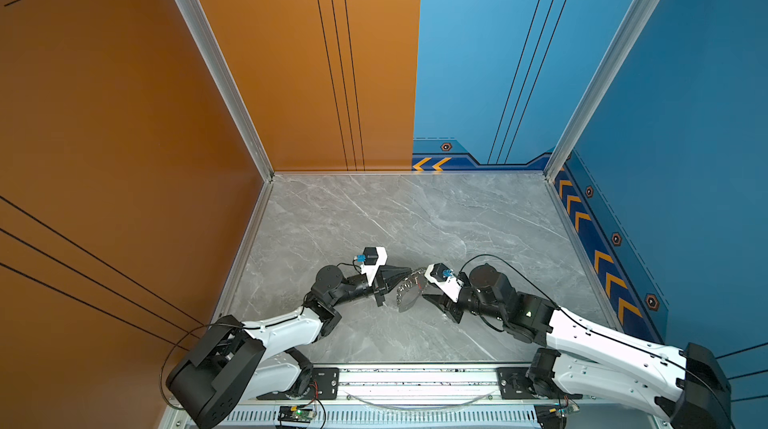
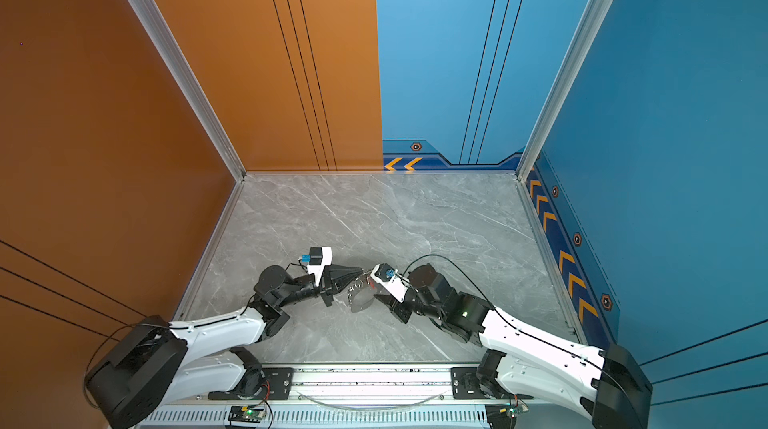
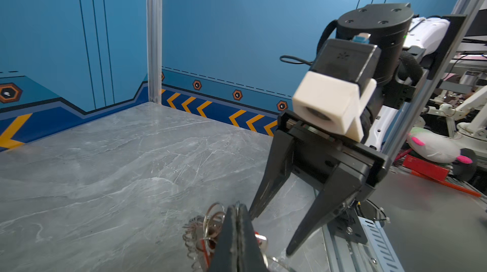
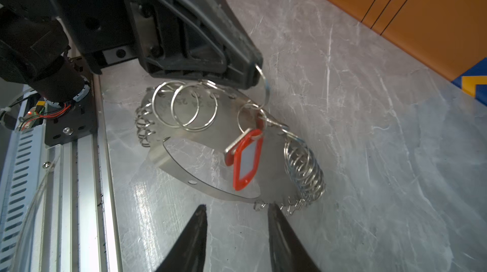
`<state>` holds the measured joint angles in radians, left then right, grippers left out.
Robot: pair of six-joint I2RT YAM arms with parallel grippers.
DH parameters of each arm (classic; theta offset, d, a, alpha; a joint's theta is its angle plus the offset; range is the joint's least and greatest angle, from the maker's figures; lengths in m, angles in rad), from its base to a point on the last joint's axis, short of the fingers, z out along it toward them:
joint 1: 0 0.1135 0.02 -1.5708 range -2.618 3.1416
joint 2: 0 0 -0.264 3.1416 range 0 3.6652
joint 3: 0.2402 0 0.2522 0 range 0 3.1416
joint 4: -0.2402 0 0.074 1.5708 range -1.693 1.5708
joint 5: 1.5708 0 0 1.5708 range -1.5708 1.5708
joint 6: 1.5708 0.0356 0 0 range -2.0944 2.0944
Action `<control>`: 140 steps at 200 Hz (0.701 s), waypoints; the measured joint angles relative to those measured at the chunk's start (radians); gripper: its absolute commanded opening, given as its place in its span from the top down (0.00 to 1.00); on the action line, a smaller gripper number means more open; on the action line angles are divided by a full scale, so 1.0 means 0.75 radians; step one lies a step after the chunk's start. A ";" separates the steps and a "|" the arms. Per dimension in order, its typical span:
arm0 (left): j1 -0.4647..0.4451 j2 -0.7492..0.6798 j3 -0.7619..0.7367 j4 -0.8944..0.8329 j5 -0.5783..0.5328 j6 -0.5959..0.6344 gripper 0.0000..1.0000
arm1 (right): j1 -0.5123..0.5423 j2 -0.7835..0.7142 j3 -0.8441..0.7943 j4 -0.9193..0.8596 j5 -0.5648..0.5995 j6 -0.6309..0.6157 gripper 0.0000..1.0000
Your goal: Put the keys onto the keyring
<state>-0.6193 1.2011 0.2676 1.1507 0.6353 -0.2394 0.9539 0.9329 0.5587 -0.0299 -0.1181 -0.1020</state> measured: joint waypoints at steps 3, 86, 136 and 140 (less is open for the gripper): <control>-0.004 -0.007 0.000 -0.007 -0.020 0.006 1.00 | 0.003 -0.015 -0.013 0.015 0.010 0.001 0.58; -0.248 -0.100 0.078 -0.289 -0.745 -0.012 1.00 | 0.234 0.117 -0.336 0.680 0.279 -0.028 0.37; -0.373 -0.100 0.162 -0.378 -0.982 -0.017 1.00 | 0.298 0.422 -0.339 1.083 0.484 -0.086 0.42; -0.376 -0.100 0.162 -0.380 -0.992 -0.017 1.00 | 0.298 0.436 -0.340 1.106 0.504 -0.094 0.44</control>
<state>-0.9012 1.1259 0.3893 0.8654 -0.1089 -0.2523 1.1774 1.2598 0.3035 0.7994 0.2596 -0.1722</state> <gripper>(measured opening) 0.046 0.594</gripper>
